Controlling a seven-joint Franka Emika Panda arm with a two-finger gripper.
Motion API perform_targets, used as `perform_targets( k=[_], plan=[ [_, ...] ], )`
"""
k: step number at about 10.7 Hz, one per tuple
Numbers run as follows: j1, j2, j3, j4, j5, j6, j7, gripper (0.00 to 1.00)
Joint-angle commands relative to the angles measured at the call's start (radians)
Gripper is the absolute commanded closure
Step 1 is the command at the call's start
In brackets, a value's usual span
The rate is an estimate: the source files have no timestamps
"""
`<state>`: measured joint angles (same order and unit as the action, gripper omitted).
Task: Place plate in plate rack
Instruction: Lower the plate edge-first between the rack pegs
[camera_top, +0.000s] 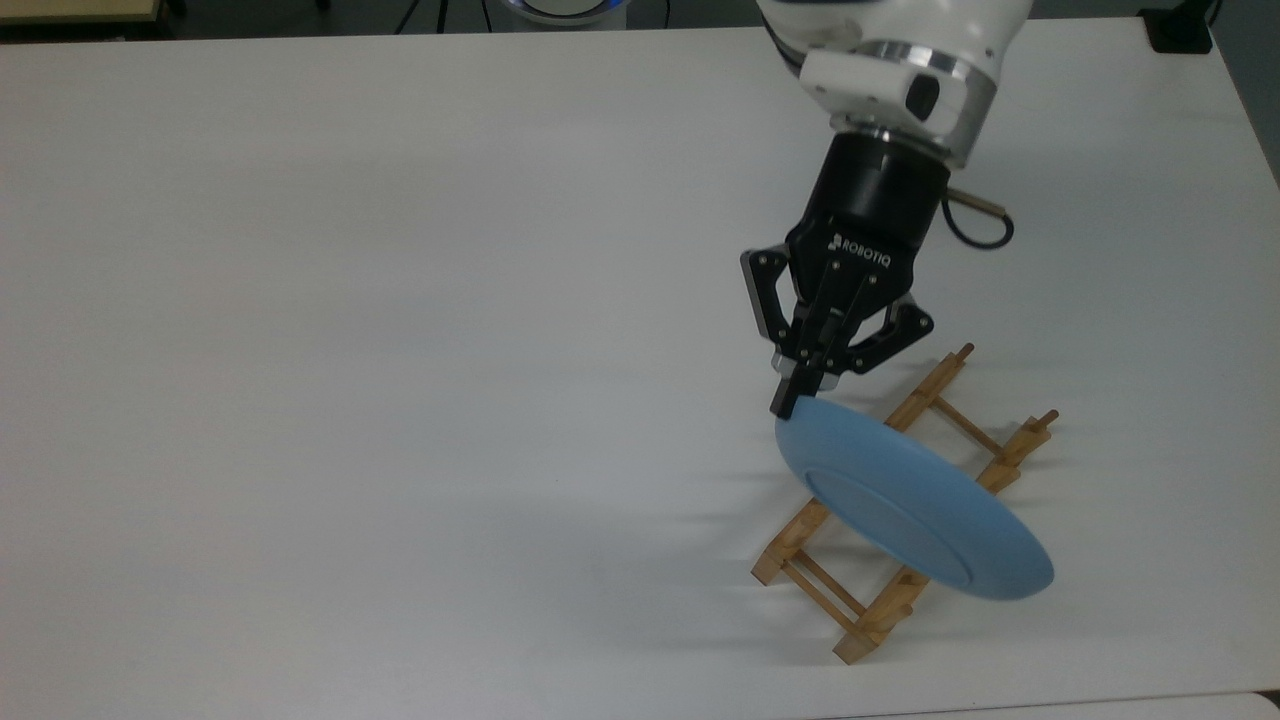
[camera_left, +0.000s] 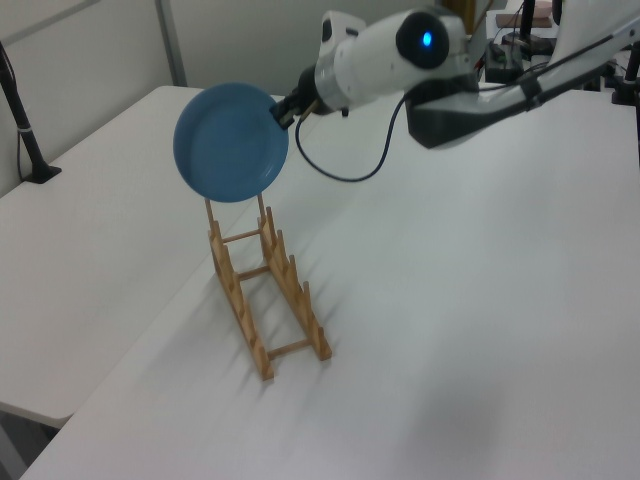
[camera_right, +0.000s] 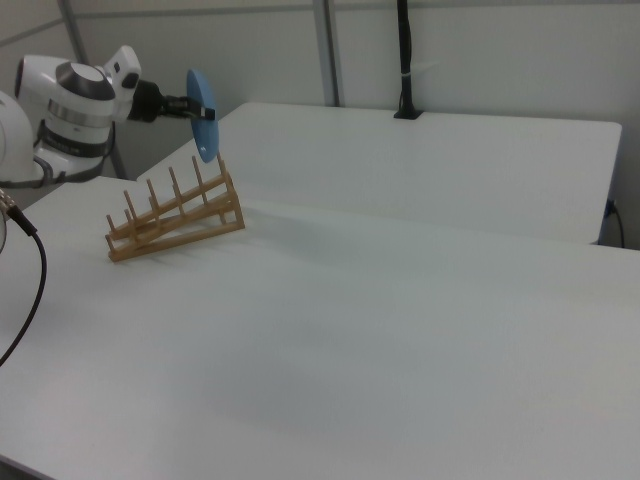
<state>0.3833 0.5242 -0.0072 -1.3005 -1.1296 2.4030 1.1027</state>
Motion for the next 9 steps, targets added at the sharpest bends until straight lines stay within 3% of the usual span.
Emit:
perform_targets(
  k=[1,5,6,7,8,9],
  plan=[
    [0.017,0.026,-0.020,0.018,-0.071,-0.019,0.082,1.00],
    [0.020,0.062,-0.016,0.004,-0.068,-0.021,0.085,1.00],
    [0.023,0.062,-0.013,-0.018,-0.065,-0.022,0.085,0.92],
    [0.025,0.062,-0.008,-0.023,-0.058,-0.021,0.085,0.90],
    [0.023,0.057,-0.007,-0.023,-0.036,-0.021,0.089,0.79],
    [0.023,0.045,-0.007,-0.023,0.014,-0.021,0.092,0.37]
  ],
)
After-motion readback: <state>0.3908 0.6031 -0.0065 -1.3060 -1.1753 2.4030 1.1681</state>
